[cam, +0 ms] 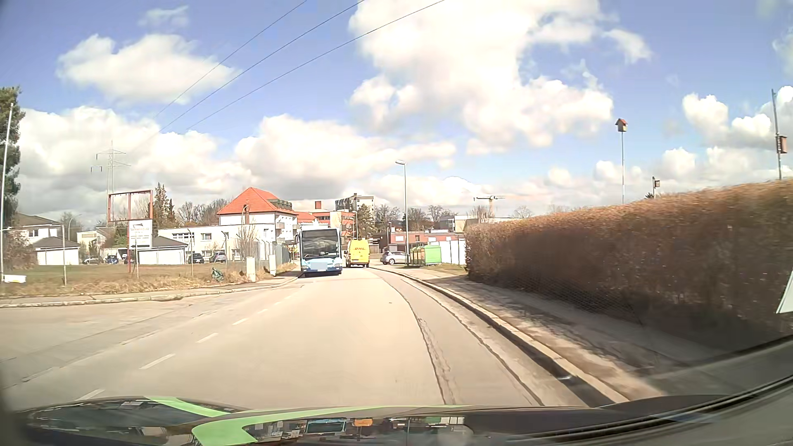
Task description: Follow the waypoints while adhering to traffic rules and regulations
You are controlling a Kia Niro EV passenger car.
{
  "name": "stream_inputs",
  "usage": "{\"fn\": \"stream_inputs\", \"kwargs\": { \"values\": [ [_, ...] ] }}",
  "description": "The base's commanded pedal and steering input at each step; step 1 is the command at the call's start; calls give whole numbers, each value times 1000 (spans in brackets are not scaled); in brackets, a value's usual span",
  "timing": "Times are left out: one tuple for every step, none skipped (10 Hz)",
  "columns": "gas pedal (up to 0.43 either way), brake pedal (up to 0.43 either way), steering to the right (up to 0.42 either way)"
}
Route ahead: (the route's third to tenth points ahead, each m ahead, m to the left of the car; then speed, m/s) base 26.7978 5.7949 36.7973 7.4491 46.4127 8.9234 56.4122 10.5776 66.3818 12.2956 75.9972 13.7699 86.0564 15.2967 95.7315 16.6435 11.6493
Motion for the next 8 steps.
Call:
{"fn": "stream_inputs", "kwargs": {
  "values": [
    [20, 0, -29],
    [20, 0, -25],
    [20, 0, -19],
    [20, 0, -19],
    [20, 0, -19],
    [20, 0, -21],
    [20, 0, -25],
    [20, 0, -30]
  ]
}}
